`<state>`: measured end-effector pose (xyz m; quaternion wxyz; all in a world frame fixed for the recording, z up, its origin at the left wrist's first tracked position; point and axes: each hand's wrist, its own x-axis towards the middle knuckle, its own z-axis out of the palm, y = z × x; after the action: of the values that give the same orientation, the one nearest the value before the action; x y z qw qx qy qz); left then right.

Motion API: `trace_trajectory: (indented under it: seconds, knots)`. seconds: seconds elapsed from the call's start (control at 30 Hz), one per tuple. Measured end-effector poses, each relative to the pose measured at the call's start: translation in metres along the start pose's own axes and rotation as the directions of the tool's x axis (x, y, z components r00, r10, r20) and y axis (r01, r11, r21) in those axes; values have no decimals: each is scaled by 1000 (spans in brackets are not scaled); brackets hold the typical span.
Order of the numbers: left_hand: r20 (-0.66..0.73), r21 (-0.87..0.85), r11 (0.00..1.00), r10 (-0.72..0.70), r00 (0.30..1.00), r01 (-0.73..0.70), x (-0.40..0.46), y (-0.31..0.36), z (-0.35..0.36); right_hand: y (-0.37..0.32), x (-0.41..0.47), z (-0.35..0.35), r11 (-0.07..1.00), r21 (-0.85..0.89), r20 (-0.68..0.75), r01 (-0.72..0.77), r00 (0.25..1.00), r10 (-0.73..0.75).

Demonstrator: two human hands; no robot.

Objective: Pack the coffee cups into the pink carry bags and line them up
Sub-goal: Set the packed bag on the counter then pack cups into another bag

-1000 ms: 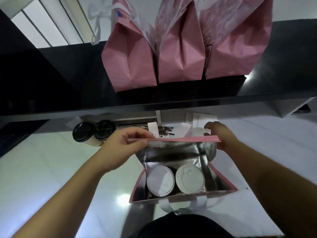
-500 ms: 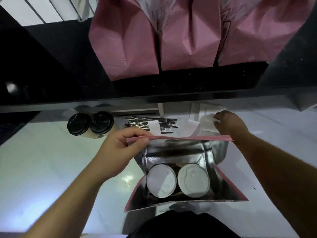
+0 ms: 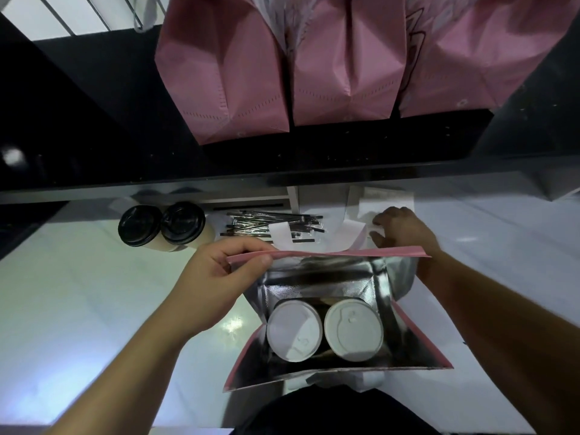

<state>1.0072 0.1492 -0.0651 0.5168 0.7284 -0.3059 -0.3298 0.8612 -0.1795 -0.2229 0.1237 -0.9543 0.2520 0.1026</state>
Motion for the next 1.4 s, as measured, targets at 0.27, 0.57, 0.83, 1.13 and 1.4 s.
trace_trajectory:
  seconds: [0.27, 0.57, 0.83, 1.13, 1.4]
  knots:
    - [2, 11, 1000, 6, 1000, -6, -1, -1, -1, -3, 3, -5, 999, -29, 4, -22, 1000, 22]
    - [-13, -7, 1000, -5, 1000, 5, 2, -7, -1, 6, 3, -9, 914, 326, -64, -242, 959, 277]
    - [-61, -4, 1000, -1, 998, 1, 3, -5, 1, 14, -41, -46, 465, 871, -113, -158, 857, 503]
    - [-126, 57, 997, 55, 991, -48, 3, -13, 3, -11, -138, -107, 377, 926, -184, 0, 872, 453]
    - [-130, 111, 990, 99, 987, -84, 4, -9, 2, -64, -190, -182, 660, 695, -595, 287, 744, 303]
